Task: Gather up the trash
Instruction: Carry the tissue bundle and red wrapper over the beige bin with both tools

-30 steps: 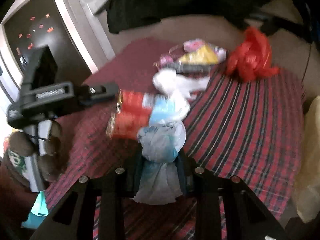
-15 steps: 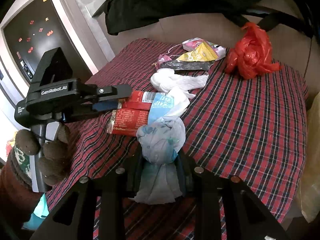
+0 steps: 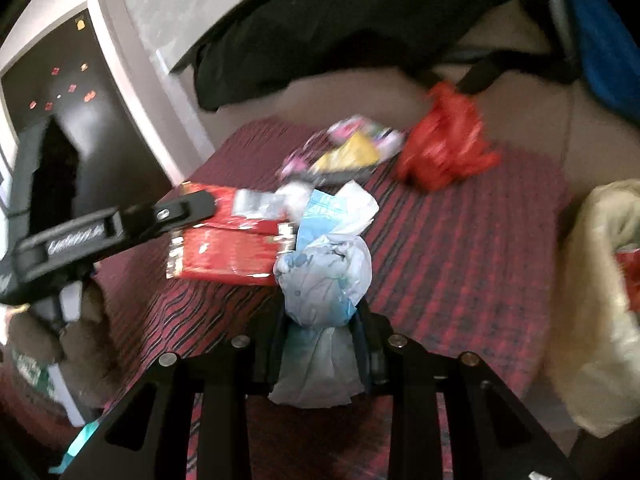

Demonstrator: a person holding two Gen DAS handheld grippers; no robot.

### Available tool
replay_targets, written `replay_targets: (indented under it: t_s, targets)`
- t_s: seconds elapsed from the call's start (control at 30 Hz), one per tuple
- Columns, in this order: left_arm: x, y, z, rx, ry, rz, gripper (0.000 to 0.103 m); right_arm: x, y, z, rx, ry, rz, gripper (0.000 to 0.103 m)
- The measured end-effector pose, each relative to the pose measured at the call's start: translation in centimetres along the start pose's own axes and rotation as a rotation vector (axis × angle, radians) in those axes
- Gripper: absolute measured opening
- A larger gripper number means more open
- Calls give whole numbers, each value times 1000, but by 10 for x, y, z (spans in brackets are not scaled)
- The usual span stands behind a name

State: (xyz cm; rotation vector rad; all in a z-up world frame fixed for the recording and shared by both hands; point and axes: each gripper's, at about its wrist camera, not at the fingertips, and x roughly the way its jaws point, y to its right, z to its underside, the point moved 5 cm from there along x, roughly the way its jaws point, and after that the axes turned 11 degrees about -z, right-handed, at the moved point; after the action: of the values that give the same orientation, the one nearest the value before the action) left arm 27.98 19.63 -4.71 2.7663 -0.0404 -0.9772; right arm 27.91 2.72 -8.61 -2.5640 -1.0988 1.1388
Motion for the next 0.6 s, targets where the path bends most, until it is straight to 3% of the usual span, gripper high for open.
replay_targets:
  t_s: [0.2,0.37,0.6]
  targets:
    - [-32,54,-16,135,180,-119,24,-47,17,-25,-48,104,97,27]
    - [-33,107,-30,166,225,-93,24,-102,38,-46,-76,206,177,27]
    - [-15,193,-37,195,244,1,24,-178,82,-54,-107,299,334,27]
